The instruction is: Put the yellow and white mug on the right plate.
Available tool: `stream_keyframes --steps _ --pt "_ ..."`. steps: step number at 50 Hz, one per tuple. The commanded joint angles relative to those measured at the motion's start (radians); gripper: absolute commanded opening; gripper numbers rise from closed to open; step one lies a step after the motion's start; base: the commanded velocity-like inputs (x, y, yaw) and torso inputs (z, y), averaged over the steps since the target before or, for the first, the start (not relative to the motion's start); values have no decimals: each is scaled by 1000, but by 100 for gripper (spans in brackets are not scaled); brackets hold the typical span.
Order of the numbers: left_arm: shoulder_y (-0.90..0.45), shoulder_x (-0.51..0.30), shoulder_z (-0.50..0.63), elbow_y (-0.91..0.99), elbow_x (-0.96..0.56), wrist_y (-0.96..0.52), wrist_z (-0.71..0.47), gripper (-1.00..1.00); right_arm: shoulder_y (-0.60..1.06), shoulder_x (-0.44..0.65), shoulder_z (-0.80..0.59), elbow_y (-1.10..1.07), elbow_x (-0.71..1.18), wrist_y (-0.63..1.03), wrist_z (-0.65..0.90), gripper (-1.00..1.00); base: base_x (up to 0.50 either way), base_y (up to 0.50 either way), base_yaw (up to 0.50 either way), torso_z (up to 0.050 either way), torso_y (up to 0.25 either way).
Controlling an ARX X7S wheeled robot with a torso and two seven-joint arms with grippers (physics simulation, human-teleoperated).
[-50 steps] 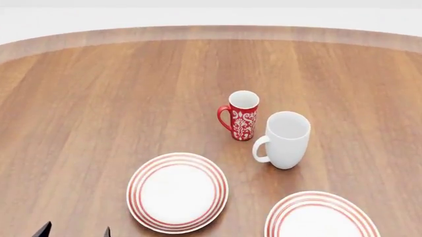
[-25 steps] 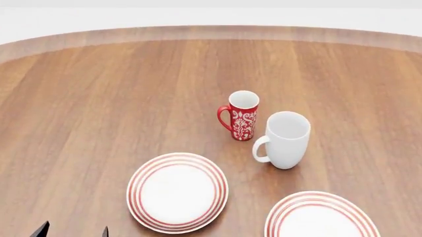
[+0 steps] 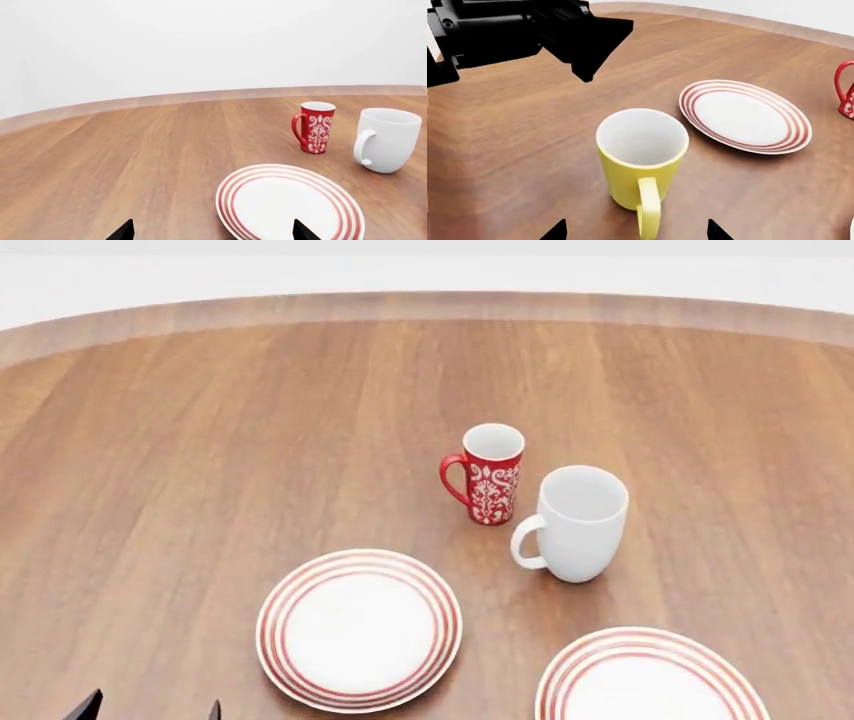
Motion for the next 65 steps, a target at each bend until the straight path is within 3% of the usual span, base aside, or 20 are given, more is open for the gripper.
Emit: stream_keyframes --steps 1,45,65 --pt "-4 -4 7 -7 -3 4 -2 100 63 -24 -1 68 32 29 -23 100 0 0 0 0 0" --pt "-1 -20 37 -1 -14 1 -11 100 290 -136 -87 347 -18 43 -97 100 0 0 0 0 0" --pt "-9 -24 44 -16 -22 12 -14 100 314 -188 -146 502 -59 -18 -126 100 0 0 0 0 0"
